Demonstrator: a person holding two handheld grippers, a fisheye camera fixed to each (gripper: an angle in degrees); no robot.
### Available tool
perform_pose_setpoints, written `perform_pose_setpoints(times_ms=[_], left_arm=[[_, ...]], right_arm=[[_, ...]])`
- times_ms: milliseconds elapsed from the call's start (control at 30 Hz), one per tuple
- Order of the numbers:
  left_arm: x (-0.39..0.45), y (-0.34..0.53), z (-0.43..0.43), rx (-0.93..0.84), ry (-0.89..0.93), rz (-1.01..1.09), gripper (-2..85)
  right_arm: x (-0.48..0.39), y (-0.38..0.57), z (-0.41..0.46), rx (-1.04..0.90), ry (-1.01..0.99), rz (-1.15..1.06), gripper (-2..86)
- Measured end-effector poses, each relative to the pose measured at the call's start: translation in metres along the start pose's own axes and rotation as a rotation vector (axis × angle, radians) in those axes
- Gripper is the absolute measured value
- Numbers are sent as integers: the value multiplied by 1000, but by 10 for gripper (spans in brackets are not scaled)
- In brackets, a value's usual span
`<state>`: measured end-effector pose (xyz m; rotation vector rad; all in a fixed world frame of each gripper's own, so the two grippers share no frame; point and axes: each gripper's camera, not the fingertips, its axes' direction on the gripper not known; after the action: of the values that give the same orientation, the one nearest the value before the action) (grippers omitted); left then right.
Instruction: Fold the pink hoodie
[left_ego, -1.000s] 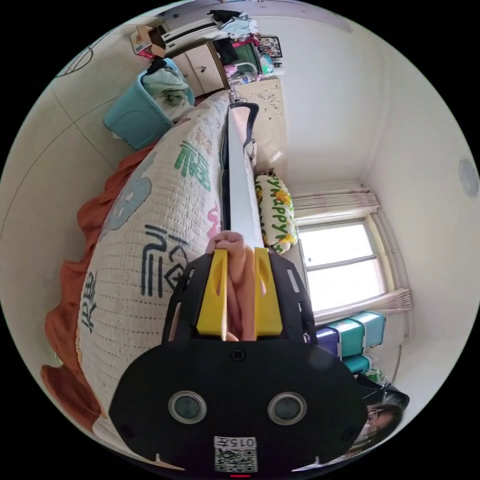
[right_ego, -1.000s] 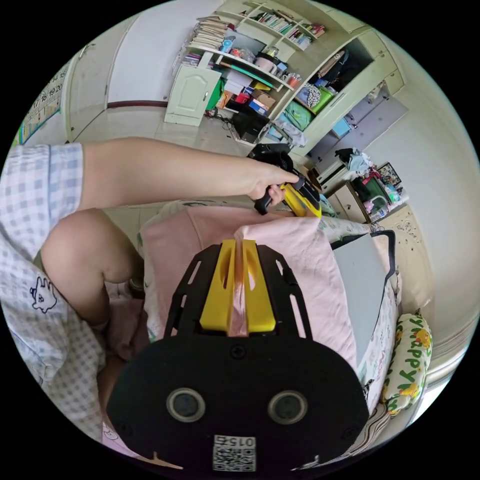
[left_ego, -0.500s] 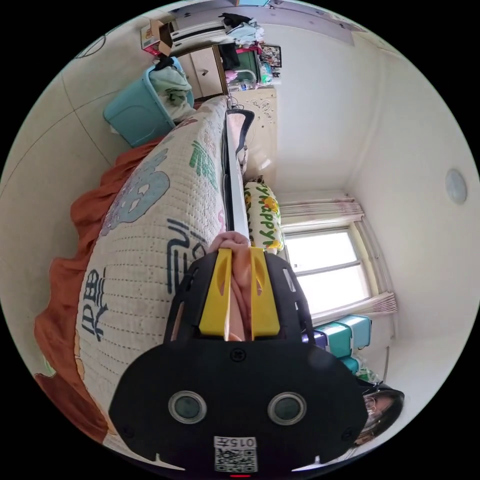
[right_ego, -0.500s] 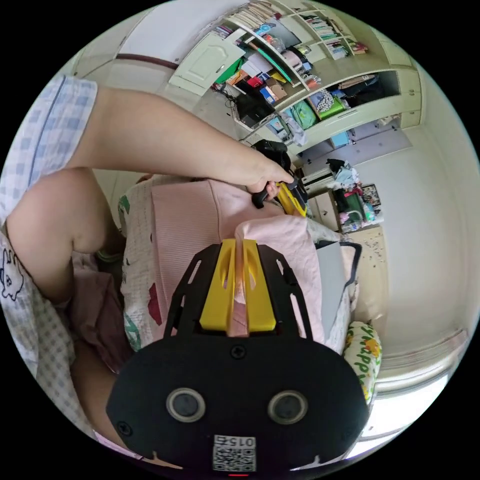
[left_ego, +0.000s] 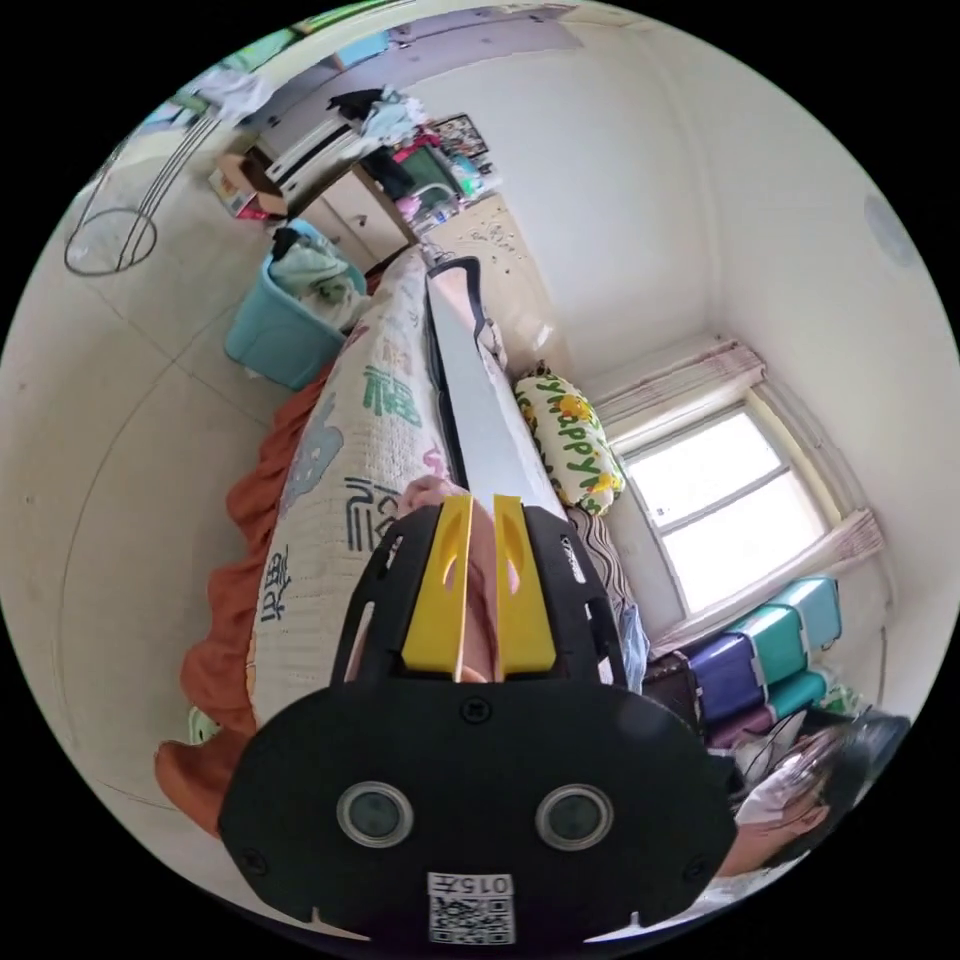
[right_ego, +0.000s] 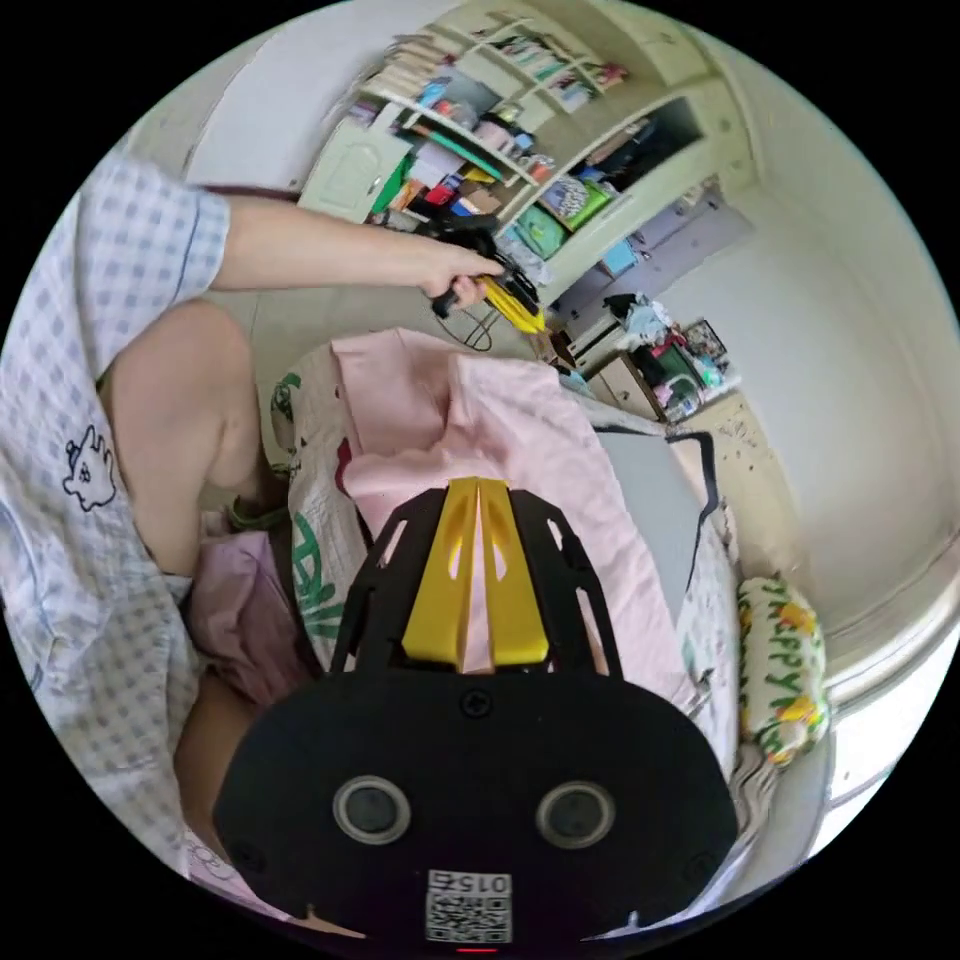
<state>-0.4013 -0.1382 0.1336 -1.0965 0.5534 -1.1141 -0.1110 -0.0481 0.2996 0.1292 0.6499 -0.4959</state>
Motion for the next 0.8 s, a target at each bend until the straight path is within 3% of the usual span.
perform_pose_setpoints(times_ms=[233, 333, 467, 533, 667, 800], left_arm=[[158, 53, 102, -179, -43, 378, 67], [238, 84, 188, -278, -92, 572, 98], [322, 133, 336, -498, 31, 693, 98], [344, 155, 399, -554, 51, 691, 101], [384, 206, 537, -739, -83, 788, 103], [396, 236, 620, -854, -157, 816, 83]], right_arm=[[185, 169, -89, 49, 92, 593, -6], [203, 246, -125, 86, 146, 750, 2], [202, 336, -134, 8, 184, 959, 44], [206, 363, -133, -11, 157, 1027, 69], [224, 405, -135, 104, -27, 1116, 80], [236, 417, -140, 121, -25, 1086, 89]])
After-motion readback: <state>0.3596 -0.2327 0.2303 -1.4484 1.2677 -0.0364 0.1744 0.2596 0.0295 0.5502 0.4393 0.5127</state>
